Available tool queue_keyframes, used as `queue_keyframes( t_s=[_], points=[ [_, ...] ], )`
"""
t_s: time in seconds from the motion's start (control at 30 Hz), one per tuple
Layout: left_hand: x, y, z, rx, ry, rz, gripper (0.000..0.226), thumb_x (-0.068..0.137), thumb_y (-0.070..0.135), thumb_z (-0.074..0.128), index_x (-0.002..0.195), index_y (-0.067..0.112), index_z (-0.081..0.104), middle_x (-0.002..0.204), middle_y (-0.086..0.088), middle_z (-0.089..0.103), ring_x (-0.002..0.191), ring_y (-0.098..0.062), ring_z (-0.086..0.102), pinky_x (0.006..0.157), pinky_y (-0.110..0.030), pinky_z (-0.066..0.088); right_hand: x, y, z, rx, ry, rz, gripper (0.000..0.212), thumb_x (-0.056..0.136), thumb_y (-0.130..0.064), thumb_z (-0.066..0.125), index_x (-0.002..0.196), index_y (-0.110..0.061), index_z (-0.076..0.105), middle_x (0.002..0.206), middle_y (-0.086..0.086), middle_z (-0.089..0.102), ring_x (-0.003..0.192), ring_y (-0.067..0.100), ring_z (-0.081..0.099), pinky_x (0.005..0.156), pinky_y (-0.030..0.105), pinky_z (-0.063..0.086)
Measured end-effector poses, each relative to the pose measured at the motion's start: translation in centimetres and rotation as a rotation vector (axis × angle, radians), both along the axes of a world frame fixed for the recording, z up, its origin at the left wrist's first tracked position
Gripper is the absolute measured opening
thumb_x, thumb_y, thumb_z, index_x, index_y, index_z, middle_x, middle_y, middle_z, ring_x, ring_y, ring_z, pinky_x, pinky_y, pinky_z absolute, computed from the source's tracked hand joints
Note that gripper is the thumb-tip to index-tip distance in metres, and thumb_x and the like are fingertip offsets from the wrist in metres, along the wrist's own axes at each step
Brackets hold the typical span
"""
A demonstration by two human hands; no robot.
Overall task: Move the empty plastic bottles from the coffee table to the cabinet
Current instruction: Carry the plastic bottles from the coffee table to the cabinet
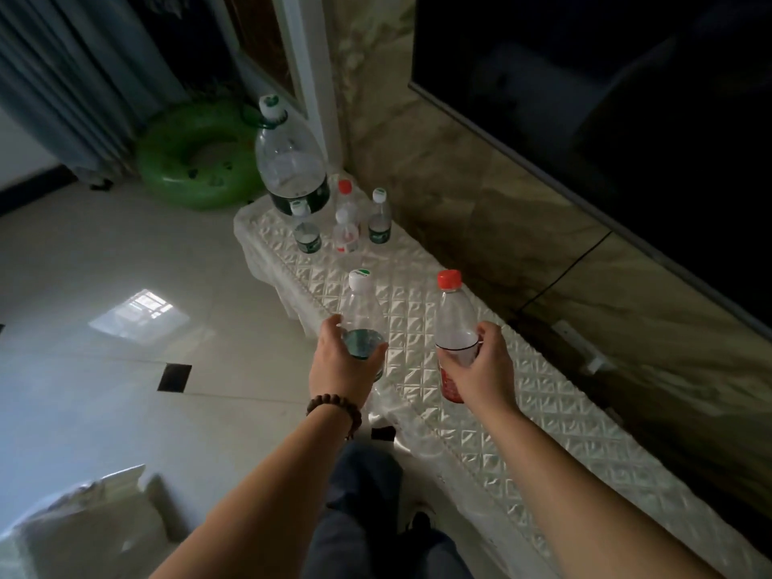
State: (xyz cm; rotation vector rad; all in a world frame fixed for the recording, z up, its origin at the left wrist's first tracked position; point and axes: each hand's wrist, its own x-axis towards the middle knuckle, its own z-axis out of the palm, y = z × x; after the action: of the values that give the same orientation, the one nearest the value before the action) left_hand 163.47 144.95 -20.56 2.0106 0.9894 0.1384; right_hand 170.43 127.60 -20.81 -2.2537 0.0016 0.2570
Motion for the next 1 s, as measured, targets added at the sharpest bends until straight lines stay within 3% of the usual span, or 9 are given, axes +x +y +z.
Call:
queue_keyframes(
  t_s=[0.23,0.4,0.73,0.9,1.0],
  points=[
    [6.7,6.5,-2.7,-0.053,0.057,-0.092,0.075,0.071,0.045,0.076,0.13,0.027,0.035,0.125,-0.002,0.057,0.108,-0.024,0.058,0.09,-0.042,0.051,5.5,6.3,-1.8,-0.017,0.057,-0.104,0.066,0.072,-0.035,0.078,0.124,-0.018,0.042,0.124,0.005,0.054,0.109,0.023,0.056,0.082,0.028,0.045],
    [12.4,9.8,-4.8,-0.076,0.065,-0.18,0.076,0.072,0.037,0.077,0.133,0.023,0.034,0.125,-0.003,0.056,0.111,-0.024,0.056,0.091,-0.038,0.049,10.1,9.9,-3.6,0.03,0.087,-0.176,0.075,0.071,-0.033,0.079,0.134,-0.021,0.04,0.127,0.001,0.054,0.113,0.018,0.055,0.091,0.031,0.045],
    [22.5,10.4,-13.7,-0.07,0.065,-0.288,0.074,0.077,0.025,0.075,0.136,0.02,0.032,0.132,-0.006,0.052,0.114,-0.027,0.055,0.09,-0.036,0.047,18.7,11.4,-11.7,0.053,0.088,-0.232,0.062,0.073,-0.022,0.078,0.125,-0.016,0.044,0.108,-0.007,0.051,0.099,0.012,0.052,0.081,0.027,0.041],
    [25.5,10.5,-18.6,-0.08,-0.009,-0.273,0.067,0.076,0.02,0.074,0.129,0.021,0.033,0.123,-0.004,0.052,0.11,-0.021,0.053,0.085,-0.03,0.045,21.2,11.8,-16.3,0.104,0.076,-0.237,0.067,0.071,-0.018,0.08,0.127,-0.018,0.044,0.114,-0.007,0.055,0.103,0.01,0.055,0.086,0.024,0.044],
    [26.2,10.5,-21.1,-0.049,-0.04,-0.28,0.065,0.074,0.017,0.075,0.124,0.019,0.033,0.118,-0.003,0.051,0.107,-0.021,0.054,0.084,-0.031,0.046,22.1,12.3,-18.9,0.096,0.045,-0.22,0.071,0.068,-0.023,0.083,0.126,-0.02,0.043,0.121,-0.002,0.058,0.109,0.015,0.057,0.094,0.032,0.047]
  ],
)
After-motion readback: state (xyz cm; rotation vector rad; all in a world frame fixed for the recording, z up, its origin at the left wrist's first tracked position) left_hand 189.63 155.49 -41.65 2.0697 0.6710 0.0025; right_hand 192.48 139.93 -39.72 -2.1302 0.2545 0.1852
